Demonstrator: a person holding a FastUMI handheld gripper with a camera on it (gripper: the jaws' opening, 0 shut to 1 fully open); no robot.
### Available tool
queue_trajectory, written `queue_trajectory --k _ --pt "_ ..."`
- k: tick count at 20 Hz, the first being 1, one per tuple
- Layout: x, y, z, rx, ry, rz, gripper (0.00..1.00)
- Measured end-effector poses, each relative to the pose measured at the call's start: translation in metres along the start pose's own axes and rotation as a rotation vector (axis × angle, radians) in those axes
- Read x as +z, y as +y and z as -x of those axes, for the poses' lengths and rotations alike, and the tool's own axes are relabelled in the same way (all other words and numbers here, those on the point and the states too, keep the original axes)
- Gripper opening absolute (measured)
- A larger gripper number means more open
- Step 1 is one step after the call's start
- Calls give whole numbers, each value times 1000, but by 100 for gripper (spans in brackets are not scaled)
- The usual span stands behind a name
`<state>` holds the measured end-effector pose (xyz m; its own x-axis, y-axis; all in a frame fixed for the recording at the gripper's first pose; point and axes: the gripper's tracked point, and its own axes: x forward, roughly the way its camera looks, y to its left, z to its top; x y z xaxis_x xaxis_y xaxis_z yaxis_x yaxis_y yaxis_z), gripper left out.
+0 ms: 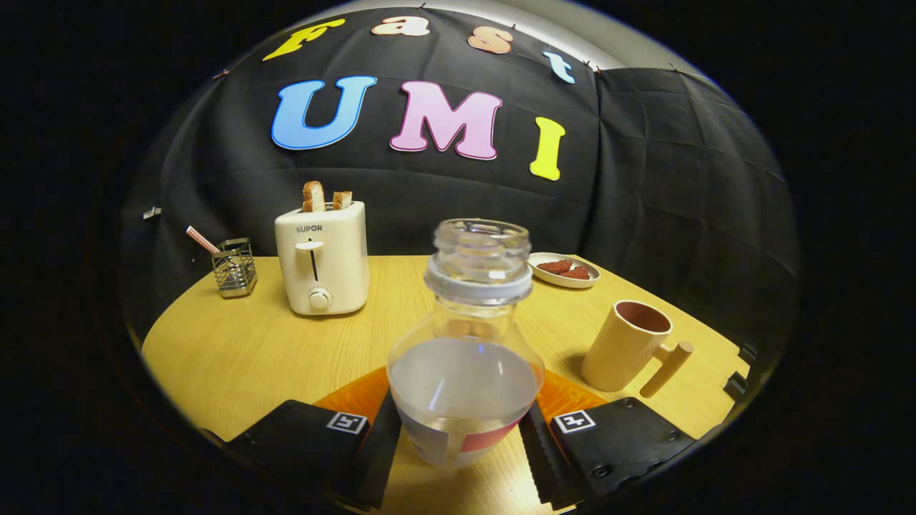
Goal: Take the bottle from table, then pour the juice into the cup, finally place the bottle on the coaster
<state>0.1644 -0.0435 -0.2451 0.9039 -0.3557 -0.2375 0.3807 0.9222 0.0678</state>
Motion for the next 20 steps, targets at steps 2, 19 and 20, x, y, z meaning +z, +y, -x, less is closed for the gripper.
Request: queue_trajectory --k 2,19,20 --pt "-2 0 1 25 10 7 76" --pt "51 -28 37 221 91 -189 72" --pt "56 -32 36 238 102 -232 72"
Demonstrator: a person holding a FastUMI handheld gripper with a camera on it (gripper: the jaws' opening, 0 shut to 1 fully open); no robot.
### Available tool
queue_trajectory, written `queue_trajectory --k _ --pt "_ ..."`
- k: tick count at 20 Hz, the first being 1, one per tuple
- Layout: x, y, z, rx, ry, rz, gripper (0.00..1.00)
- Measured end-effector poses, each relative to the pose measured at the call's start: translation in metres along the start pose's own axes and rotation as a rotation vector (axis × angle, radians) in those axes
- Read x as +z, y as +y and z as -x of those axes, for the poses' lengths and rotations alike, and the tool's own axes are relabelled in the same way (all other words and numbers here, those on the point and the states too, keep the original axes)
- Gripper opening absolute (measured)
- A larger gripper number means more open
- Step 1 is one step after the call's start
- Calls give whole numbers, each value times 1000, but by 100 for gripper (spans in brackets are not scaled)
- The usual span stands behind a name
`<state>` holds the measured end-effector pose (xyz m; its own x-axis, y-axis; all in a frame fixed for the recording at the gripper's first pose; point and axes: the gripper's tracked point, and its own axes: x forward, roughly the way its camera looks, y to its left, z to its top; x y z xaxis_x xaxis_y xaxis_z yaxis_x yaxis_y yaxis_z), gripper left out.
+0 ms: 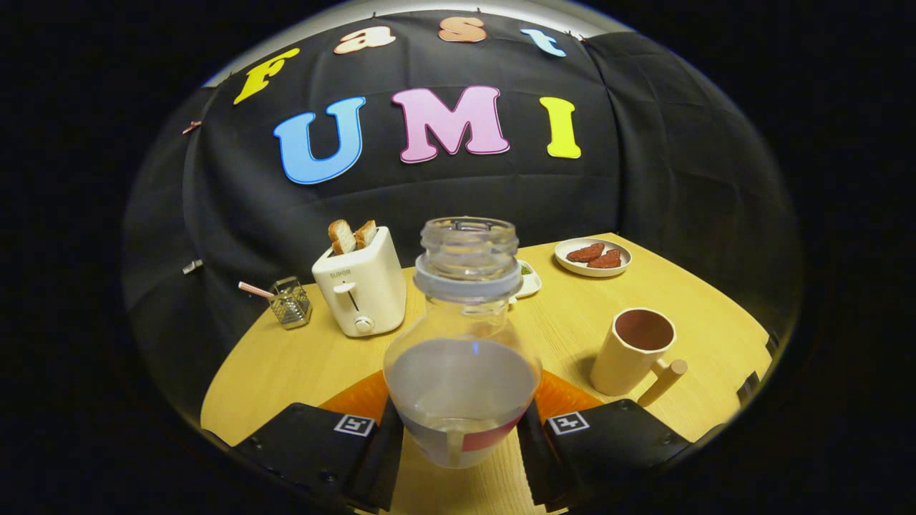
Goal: Take the bottle from table, then pour the juice into the cup, finally place the bottle on the coaster
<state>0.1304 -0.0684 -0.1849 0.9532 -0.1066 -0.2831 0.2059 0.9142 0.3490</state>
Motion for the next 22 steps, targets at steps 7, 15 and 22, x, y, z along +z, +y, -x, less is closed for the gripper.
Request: queue_trajectory --k 7,15,22 --pt "23 -17 -1 99 42 -291 72" --pt "34 -40 -18 160 101 -656 72" --pt "39 -57 -39 138 148 -915 72"
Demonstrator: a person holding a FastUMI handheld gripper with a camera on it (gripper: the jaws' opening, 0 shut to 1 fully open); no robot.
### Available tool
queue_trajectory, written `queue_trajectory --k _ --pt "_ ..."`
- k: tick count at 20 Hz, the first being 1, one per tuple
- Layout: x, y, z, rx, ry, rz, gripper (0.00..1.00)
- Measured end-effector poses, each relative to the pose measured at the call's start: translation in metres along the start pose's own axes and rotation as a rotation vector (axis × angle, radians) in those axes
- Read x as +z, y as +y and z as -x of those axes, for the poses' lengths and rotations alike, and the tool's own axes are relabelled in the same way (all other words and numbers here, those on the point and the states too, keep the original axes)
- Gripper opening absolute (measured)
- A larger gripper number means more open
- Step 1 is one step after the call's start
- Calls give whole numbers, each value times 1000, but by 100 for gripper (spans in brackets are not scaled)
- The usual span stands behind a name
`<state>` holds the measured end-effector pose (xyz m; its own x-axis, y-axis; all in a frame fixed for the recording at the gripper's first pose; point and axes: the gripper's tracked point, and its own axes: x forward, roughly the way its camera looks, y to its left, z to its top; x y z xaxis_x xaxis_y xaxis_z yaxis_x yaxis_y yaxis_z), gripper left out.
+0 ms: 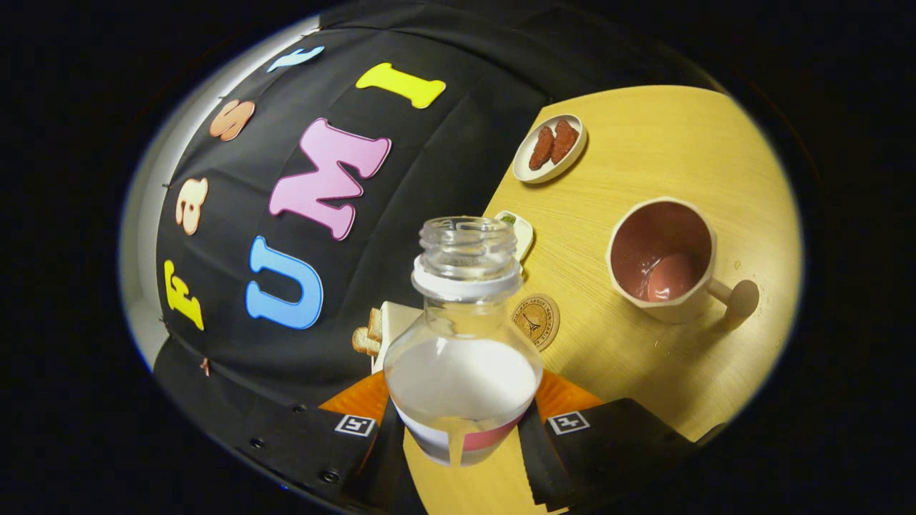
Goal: Take the bottle from table, then pour the juice into the cup, finally place the bottle on the coaster
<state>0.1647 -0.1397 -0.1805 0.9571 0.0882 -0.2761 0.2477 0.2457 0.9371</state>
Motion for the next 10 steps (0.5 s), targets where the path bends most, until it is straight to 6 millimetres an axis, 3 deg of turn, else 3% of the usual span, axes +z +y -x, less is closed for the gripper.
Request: queue_trajectory --k 10 --pt "14 -19 -11 -43 -12 -320 72"
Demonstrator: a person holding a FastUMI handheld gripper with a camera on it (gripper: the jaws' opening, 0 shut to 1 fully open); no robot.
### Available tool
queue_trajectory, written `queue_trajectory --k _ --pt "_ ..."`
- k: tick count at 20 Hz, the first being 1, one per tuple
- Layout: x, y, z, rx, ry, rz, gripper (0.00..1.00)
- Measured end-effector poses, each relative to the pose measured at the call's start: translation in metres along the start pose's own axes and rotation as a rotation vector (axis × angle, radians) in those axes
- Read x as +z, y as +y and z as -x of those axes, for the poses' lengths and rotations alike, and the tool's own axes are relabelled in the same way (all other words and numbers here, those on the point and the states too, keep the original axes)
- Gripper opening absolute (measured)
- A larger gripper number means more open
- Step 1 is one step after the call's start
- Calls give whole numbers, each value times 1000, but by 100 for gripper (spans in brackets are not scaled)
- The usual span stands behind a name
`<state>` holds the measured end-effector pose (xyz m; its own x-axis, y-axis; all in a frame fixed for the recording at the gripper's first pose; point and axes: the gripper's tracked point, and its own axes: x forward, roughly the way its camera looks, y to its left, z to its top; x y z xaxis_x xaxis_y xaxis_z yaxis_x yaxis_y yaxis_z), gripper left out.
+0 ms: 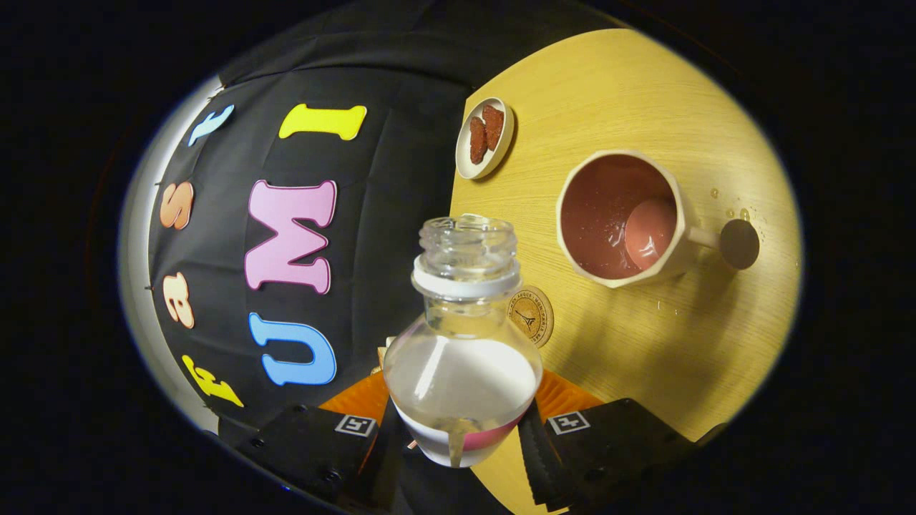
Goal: Take the bottle from table, then pour the juice into the cup, finally place the bottle on the coaster
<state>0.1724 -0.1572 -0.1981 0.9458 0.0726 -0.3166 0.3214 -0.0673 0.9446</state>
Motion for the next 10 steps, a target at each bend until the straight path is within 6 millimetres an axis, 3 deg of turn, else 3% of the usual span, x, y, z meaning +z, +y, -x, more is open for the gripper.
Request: queue_trajectory --k 10 --pt "19 -10 -7 -31 -20 -243 72"
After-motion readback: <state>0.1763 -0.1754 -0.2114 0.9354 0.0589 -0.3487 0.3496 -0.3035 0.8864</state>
